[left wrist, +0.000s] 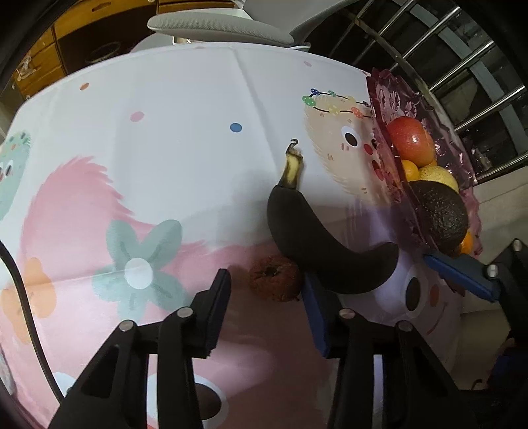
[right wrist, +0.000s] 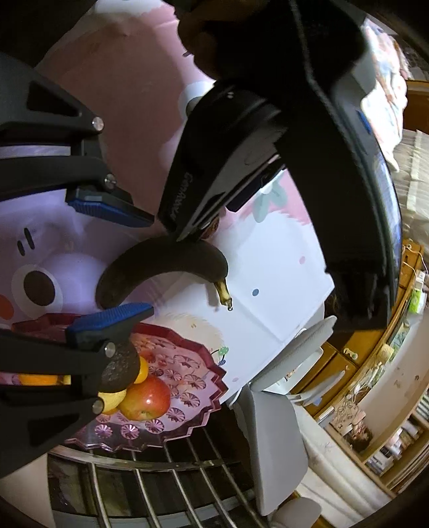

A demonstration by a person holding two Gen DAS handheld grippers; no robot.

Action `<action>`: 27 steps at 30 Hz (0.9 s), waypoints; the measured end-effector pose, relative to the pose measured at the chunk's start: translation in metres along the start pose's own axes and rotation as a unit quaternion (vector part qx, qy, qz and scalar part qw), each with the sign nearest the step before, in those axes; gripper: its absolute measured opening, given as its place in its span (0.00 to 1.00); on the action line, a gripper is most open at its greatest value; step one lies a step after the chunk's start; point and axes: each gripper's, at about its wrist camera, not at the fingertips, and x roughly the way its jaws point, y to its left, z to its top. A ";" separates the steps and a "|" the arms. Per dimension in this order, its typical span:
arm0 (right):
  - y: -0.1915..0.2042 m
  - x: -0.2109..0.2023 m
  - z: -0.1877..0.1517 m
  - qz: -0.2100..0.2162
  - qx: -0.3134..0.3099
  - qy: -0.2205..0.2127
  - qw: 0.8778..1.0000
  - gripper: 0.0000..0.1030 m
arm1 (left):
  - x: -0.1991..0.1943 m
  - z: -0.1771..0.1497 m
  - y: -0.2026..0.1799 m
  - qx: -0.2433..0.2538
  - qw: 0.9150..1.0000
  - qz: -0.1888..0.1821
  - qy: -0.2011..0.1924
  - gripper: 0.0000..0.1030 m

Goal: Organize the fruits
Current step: 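Grasp the dark banana with the right tool while the left tool grasps a brown lychee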

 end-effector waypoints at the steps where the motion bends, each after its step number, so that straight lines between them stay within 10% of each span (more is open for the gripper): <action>1: 0.000 0.002 0.000 0.000 -0.004 0.001 1.000 0.47 | 0.001 0.000 0.001 -0.002 1.000 -0.010 0.001 0.34; 27: 0.007 0.051 0.022 0.042 0.016 0.052 0.998 0.42 | -0.039 -0.005 0.070 -0.080 0.996 0.019 -0.040 0.29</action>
